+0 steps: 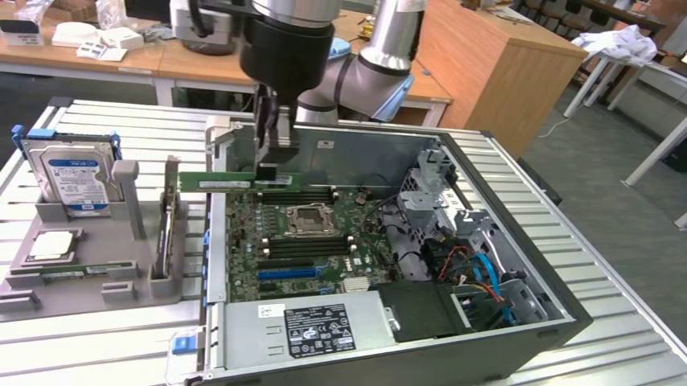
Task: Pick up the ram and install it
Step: 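Pick up the ram and move it above insertion slot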
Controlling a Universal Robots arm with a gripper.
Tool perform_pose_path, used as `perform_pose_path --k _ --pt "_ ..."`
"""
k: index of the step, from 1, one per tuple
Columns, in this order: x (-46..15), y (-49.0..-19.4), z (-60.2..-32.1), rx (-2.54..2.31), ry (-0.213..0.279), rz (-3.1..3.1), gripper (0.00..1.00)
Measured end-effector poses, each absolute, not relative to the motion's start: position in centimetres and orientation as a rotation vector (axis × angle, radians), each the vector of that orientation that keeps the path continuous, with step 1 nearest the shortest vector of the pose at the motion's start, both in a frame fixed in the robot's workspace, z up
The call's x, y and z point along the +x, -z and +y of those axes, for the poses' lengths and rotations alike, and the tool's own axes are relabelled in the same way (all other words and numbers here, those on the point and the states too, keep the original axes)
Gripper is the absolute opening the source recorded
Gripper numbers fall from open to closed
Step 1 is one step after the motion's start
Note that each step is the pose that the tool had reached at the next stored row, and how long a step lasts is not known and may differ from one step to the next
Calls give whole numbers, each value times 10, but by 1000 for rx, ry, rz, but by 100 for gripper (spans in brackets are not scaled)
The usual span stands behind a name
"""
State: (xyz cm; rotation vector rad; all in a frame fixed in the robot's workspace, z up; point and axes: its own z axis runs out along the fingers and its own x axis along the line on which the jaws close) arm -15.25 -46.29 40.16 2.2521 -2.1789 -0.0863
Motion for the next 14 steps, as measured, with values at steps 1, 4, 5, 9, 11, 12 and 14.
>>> perform_pose_path --k 1,4,5,9,11,12,14 --pt "-150 -402 -463 2252 86 -2179 12" --pt "-144 -402 -463 2252 87 -2179 12" --pt "-142 -402 -463 2251 87 -2179 12" --pt "-133 -402 -463 2251 88 -2178 12" --pt "-129 -402 -463 2251 88 -2178 12" --pt "-127 -402 -463 2251 88 -2178 12" --pt "-124 -402 -463 2251 89 -2178 12"
